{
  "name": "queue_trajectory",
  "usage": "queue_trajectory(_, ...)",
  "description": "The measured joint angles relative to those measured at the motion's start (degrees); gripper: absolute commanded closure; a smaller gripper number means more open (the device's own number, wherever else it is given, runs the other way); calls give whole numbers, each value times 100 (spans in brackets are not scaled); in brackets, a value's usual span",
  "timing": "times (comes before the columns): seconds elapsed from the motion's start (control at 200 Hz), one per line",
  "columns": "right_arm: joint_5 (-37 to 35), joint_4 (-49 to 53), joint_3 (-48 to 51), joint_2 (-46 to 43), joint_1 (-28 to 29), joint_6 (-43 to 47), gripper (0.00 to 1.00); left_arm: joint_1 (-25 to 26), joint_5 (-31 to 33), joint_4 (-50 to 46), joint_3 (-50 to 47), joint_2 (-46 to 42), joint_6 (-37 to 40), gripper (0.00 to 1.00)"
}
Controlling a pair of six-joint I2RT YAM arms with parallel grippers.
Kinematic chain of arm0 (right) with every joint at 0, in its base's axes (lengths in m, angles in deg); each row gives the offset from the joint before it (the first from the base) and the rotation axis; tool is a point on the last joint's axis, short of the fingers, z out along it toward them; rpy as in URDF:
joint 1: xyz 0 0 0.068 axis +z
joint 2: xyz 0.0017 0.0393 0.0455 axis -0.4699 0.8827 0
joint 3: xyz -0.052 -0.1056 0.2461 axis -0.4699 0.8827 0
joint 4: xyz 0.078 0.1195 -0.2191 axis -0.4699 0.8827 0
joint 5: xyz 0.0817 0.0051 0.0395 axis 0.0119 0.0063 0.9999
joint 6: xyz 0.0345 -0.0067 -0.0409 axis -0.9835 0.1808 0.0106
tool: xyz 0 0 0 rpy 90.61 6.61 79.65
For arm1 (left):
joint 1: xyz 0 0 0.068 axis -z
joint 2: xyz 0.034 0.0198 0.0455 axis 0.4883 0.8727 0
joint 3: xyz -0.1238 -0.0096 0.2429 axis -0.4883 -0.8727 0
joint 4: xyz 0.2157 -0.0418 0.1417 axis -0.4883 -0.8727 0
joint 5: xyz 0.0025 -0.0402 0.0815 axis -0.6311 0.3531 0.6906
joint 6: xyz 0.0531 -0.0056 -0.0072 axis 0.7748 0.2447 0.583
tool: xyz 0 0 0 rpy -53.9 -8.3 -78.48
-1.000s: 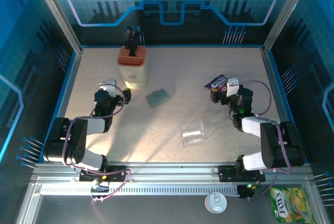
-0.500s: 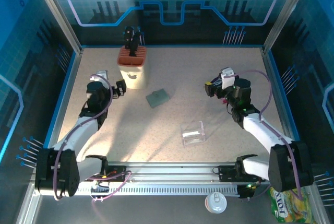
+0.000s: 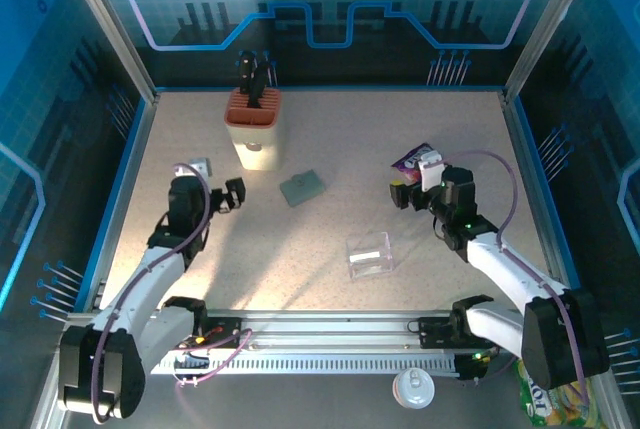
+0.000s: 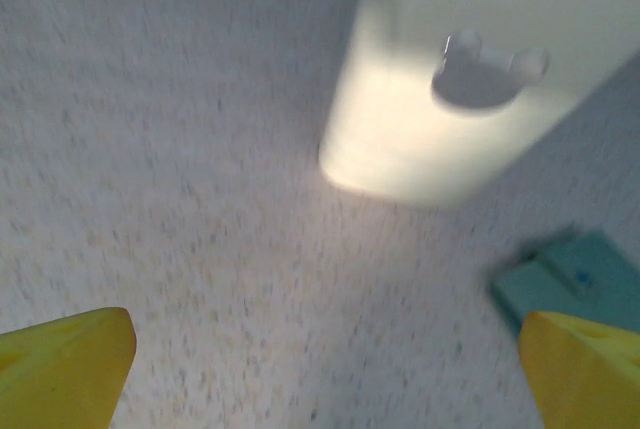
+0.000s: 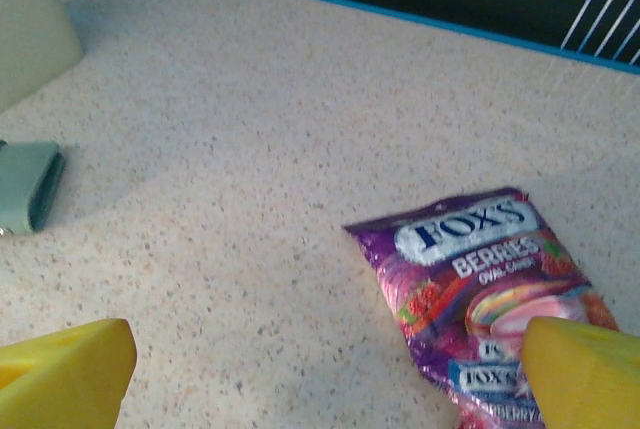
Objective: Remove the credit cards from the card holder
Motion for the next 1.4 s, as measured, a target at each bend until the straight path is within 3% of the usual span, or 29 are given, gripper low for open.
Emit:
queue_trajectory(0.53, -116, -203, 188, -308, 9, -234, 0, 24, 149, 555, -153, 129, -9, 1)
queue_trajectory(1.126, -166, 216, -205, 297, 155, -466, 0, -127, 13, 658, -149, 293, -308, 1)
queue_trajectory(1.401, 87, 1578, -962, 549, 153, -1008, 6, -216, 83, 402, -138, 179, -651, 1)
